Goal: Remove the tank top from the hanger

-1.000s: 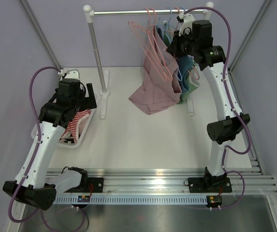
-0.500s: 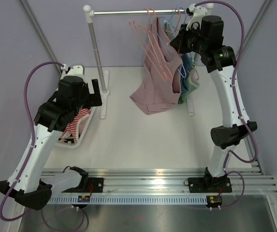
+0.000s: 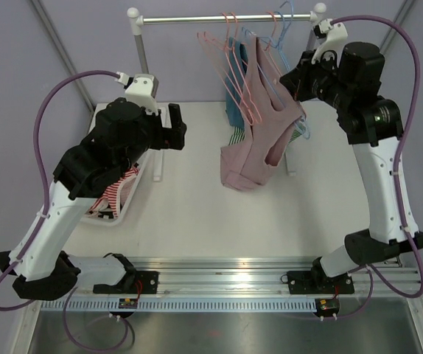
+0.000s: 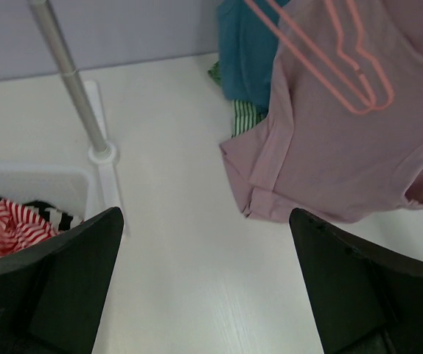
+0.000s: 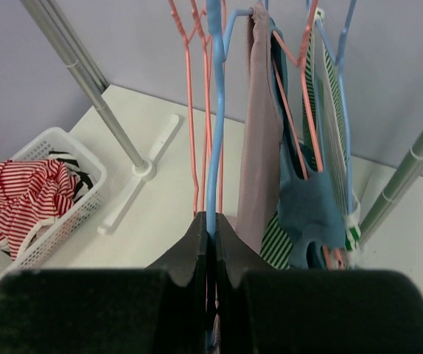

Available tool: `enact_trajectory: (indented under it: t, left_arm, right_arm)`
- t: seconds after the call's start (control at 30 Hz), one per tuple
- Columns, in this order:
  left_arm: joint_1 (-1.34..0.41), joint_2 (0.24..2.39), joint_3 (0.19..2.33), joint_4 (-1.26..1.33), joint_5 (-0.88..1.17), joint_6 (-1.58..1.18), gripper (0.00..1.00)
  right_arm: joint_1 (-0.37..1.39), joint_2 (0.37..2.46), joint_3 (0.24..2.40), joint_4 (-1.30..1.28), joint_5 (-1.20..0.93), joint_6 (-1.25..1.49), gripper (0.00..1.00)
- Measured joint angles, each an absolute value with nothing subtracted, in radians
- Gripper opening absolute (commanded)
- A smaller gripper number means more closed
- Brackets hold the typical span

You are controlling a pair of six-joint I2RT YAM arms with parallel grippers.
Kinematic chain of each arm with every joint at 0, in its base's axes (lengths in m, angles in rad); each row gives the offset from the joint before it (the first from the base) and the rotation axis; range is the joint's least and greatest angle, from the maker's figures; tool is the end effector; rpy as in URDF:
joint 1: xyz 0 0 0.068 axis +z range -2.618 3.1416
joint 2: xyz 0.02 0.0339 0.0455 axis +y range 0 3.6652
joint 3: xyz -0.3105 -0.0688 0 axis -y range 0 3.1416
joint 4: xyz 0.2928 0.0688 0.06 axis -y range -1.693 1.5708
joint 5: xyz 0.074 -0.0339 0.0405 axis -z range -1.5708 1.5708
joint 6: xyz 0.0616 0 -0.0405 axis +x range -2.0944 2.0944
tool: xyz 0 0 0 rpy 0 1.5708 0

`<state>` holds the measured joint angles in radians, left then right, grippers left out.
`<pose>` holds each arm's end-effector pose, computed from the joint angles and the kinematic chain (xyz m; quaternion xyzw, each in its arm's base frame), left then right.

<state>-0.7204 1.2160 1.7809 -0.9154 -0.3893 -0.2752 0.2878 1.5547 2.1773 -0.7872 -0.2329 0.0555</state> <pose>0.2036 -0.1476 0.5671 0.0694 0.8087 -0.1291 0.5696 0.3316 0.1130 0.6215 -0.1624 0.7439 0.1970 0.6176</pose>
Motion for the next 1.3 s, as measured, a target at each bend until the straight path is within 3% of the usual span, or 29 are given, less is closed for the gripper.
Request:
enact_trajectory:
  t: [0.3,0.73,0.87,0.97,1.0,1.03,1.1,1.2,1.23,1.27,1.3]
  left_arm:
    - [-0.829,1.357,1.924,-0.711,-0.319,-0.187,0.99]
    - [-0.862,1.507,1.937,-0.396,0.051,-0.154,0.95]
    - [-0.892,1.532,1.937,-0.342,0.083,-0.145,0.84]
    - [-0.904,1.556,1.95,-0.329,0.085,-0.135,0.6]
    - [-0.905,1.566,1.956,-0.327,0.082,-0.129,0.43]
    - [-0.904,1.574,1.96,-0.326,0.08,-0.129,0.35]
    - [-0.903,1.589,1.963,-0.327,0.068,-0.117,0.27]
    - [-0.902,1.597,1.96,-0.338,0.056,-0.104,0.23]
    - [-0.902,1.594,1.952,-0.334,0.052,-0.104,0.17]
    - [-0.902,1.591,1.944,-0.333,0.049,-0.102,0.02]
    - [-0.902,1.587,1.934,-0.331,0.046,-0.102,0.0]
  right_arm:
    - [0.288,1.285,1.996,-0.882,-0.239,0.056,0.0]
    - [0.288,0.973,1.917,-0.985,-0.361,0.139,0.0]
    - [0.288,0.953,1.916,-0.985,-0.418,0.156,0.0]
    - [0.288,0.953,1.903,-0.983,-0.448,0.167,0.0]
    - [0.288,0.953,1.898,-0.982,-0.458,0.169,0.0]
    - [0.288,0.953,1.893,-0.981,-0.464,0.171,0.0]
    - [0.288,0.953,1.886,-0.978,-0.465,0.173,0.0]
    - [0.288,0.954,1.88,-0.973,-0.461,0.173,0.0]
    - [0.288,0.954,1.878,-0.971,-0.461,0.173,0.0]
    - [0.288,0.955,1.876,-0.968,-0.459,0.173,0.0]
    - [0.288,0.957,1.873,-0.964,-0.458,0.173,0.0]
